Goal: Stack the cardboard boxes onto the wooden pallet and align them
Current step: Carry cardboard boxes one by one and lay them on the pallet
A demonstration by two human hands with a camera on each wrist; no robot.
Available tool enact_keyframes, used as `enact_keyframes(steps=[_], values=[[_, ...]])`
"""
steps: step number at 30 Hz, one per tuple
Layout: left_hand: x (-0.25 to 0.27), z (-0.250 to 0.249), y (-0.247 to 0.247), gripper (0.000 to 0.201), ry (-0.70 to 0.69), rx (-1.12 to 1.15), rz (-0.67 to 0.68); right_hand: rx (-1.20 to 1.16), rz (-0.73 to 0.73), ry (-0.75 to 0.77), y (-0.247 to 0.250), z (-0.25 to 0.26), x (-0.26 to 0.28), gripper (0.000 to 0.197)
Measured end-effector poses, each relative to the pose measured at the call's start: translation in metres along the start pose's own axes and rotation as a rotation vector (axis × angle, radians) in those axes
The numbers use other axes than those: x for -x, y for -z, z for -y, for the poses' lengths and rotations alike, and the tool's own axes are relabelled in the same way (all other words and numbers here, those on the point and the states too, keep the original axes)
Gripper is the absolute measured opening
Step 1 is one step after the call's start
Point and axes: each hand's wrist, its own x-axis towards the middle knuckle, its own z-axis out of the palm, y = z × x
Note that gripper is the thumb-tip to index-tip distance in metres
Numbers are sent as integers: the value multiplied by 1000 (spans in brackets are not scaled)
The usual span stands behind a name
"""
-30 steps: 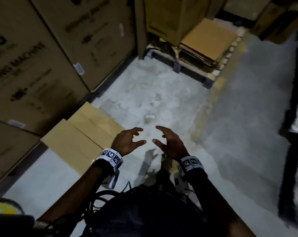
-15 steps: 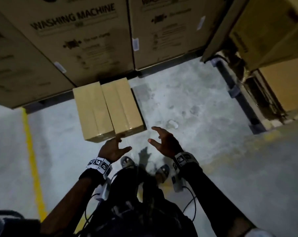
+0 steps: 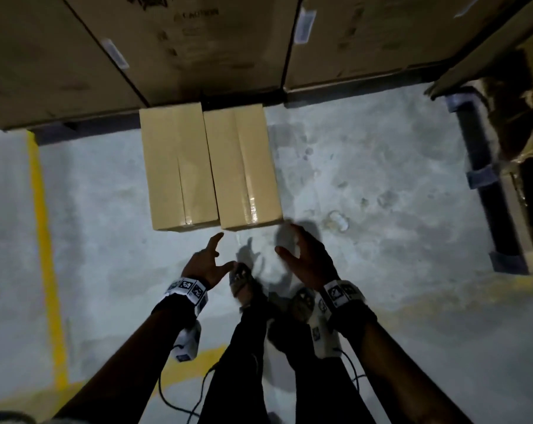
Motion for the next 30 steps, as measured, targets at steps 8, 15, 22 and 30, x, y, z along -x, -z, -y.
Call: enact_keyframes(steps=[8,15,22,30], values=[[-150,77,-79,86,133,33,-112,143,66,-119,-109,-87,-191,81],[-264,122,-139,87,66,96,-228,-8,-60,-109,-166,-156,-301,101],[-318,126,-163,92,16,181,-270,-158,29,-120,-188,-185,-341,92],[-299,122,-182,97,-18,23,-158,-108,41,-133,-186,-200,-325,105]])
